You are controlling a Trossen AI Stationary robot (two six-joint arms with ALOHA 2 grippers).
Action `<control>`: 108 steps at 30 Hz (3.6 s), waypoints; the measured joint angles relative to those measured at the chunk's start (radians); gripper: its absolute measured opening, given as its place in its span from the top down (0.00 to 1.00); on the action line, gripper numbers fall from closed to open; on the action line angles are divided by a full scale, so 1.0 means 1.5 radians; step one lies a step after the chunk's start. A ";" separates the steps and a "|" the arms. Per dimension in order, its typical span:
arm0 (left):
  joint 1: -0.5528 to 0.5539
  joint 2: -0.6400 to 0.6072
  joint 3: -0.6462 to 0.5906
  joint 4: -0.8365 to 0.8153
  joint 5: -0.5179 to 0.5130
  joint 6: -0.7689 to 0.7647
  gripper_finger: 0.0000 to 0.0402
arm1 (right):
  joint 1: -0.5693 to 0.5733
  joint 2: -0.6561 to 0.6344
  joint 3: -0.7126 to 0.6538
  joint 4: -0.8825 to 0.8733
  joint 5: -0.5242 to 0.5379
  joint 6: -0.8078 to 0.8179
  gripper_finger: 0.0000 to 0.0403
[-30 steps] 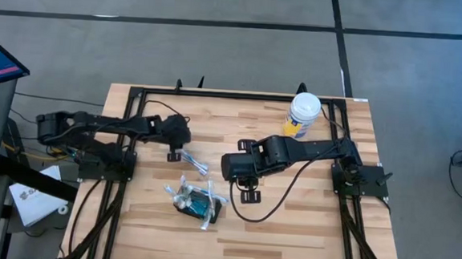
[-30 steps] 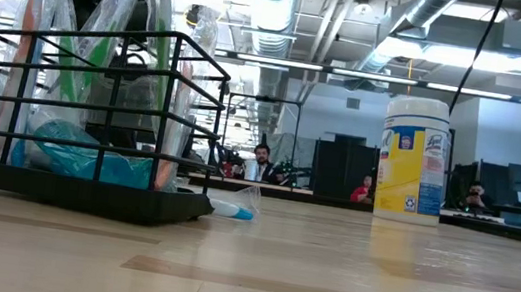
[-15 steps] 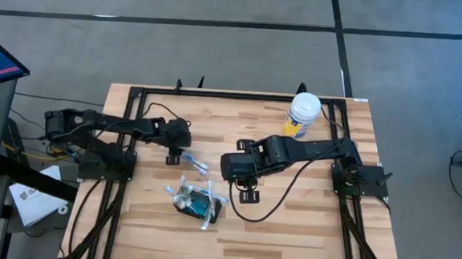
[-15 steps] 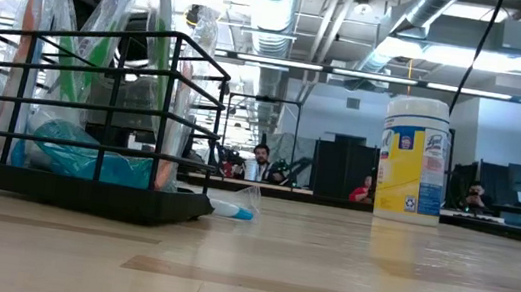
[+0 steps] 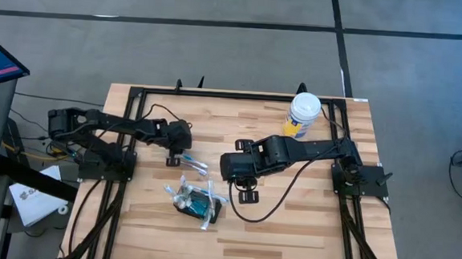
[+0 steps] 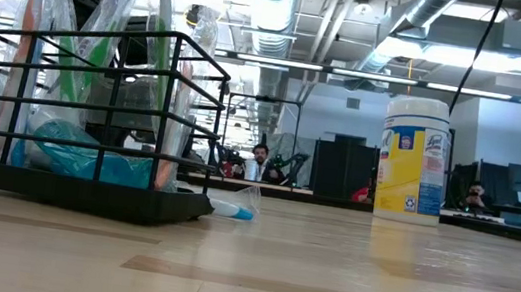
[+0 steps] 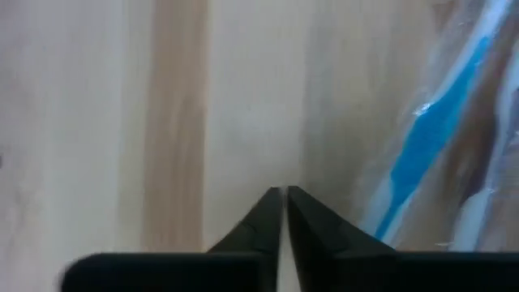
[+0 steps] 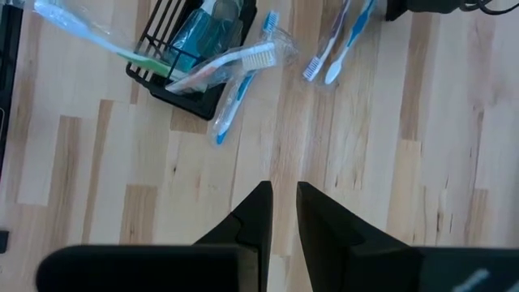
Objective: Pick & Place toothbrushing station
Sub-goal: Put the blue toothbrush into the mesh organizer
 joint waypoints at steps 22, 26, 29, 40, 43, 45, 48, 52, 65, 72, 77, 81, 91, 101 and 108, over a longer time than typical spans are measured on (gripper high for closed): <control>0.000 -0.106 -0.001 -0.003 -0.007 -0.005 1.00 | 0.000 0.000 0.000 0.005 0.000 -0.006 0.88; -0.006 -0.139 -0.001 -0.022 0.050 -0.016 0.97 | 0.000 0.000 0.000 0.007 0.000 -0.006 0.88; -0.017 -0.139 -0.001 -0.042 0.050 -0.017 0.92 | 0.000 0.000 0.000 0.010 0.000 -0.006 0.88; -0.059 -0.076 -0.001 -0.042 0.044 -0.018 0.66 | 0.000 0.000 0.000 0.028 0.000 -0.005 0.88; -0.059 -0.052 0.000 -0.038 0.042 -0.018 0.62 | 0.000 0.000 0.000 0.028 0.000 -0.005 0.88; -0.059 -0.037 0.000 -0.036 0.040 -0.018 0.61 | 0.000 0.000 0.000 0.028 0.000 -0.005 0.88; -0.059 -0.017 0.001 -0.032 0.040 -0.018 0.59 | 0.000 0.000 0.000 0.027 0.000 -0.005 0.88; -0.059 0.002 0.003 -0.019 0.022 -0.018 0.61 | 0.000 0.000 0.000 0.027 0.000 -0.005 0.88; -0.058 0.005 0.001 -0.007 0.015 -0.016 0.98 | 0.000 0.000 0.000 0.031 0.000 -0.007 0.88; -0.058 -0.029 -0.003 -0.016 0.020 -0.025 0.98 | -0.002 0.000 0.000 0.031 0.000 -0.007 0.88; -0.058 -0.088 -0.003 -0.012 0.002 -0.048 0.98 | -0.005 0.000 0.000 0.031 0.000 -0.007 0.88; -0.058 -0.151 -0.002 -0.010 -0.010 -0.071 0.98 | -0.009 0.000 0.000 0.031 0.000 -0.007 0.88; -0.058 -0.334 -0.002 0.001 -0.019 -0.123 0.98 | -0.009 0.000 0.000 0.082 0.000 -0.027 0.88; -0.062 -0.500 -0.001 0.054 0.052 -0.160 0.98 | -0.010 0.000 0.000 0.187 0.000 -0.074 0.88; -0.097 -0.547 0.000 0.142 0.082 -0.170 0.98 | -0.030 0.000 0.000 0.297 0.000 -0.093 0.88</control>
